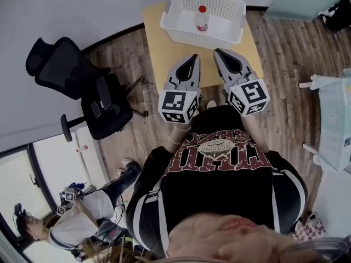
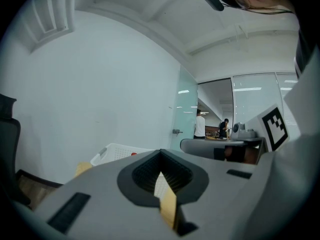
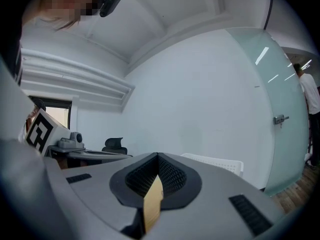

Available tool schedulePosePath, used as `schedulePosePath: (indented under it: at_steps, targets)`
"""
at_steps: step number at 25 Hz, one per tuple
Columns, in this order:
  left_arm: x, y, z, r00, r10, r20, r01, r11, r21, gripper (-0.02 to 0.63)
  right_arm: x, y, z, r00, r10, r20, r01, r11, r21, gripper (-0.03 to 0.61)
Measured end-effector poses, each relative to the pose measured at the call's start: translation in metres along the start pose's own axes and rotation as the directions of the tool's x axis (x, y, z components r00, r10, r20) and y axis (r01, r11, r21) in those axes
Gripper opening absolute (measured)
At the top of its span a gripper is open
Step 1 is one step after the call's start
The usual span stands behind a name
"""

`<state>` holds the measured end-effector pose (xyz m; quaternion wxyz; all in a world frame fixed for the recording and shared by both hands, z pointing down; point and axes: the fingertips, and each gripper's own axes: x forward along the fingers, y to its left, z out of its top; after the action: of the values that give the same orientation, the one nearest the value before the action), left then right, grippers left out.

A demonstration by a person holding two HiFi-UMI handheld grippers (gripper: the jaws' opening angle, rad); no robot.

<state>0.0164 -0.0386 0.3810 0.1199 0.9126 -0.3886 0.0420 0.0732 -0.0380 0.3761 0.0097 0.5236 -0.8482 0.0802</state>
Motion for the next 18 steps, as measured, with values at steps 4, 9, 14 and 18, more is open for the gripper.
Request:
schedulePosePath:
  at_steps: [4,9,14,18]
  targets:
    - [0.014,-0.002,0.000,1.000,0.026,0.004,-0.026,1.000,-0.005,0.048,0.006,-0.014,-0.001,1.000,0.027,-0.007,-0.027,1.000,-0.002,0.017]
    - [0.023,0.003,-0.005,0.999,0.047,-0.003,-0.047,0.999,-0.017,0.048,0.012,-0.021,-0.005,0.999,0.045,-0.021,-0.045,0.999,-0.001,0.017]
    - [0.030,0.004,-0.009,0.999,0.050,-0.011,-0.051,0.998,-0.024,0.048,0.012,-0.032,-0.011,0.999,0.039,-0.029,-0.039,0.999,0.008,0.017]
    - [0.038,0.009,-0.009,0.999,0.036,-0.018,-0.036,0.999,-0.021,0.048,0.016,-0.040,-0.011,1.000,0.014,-0.026,-0.013,1.000,0.017,0.017]
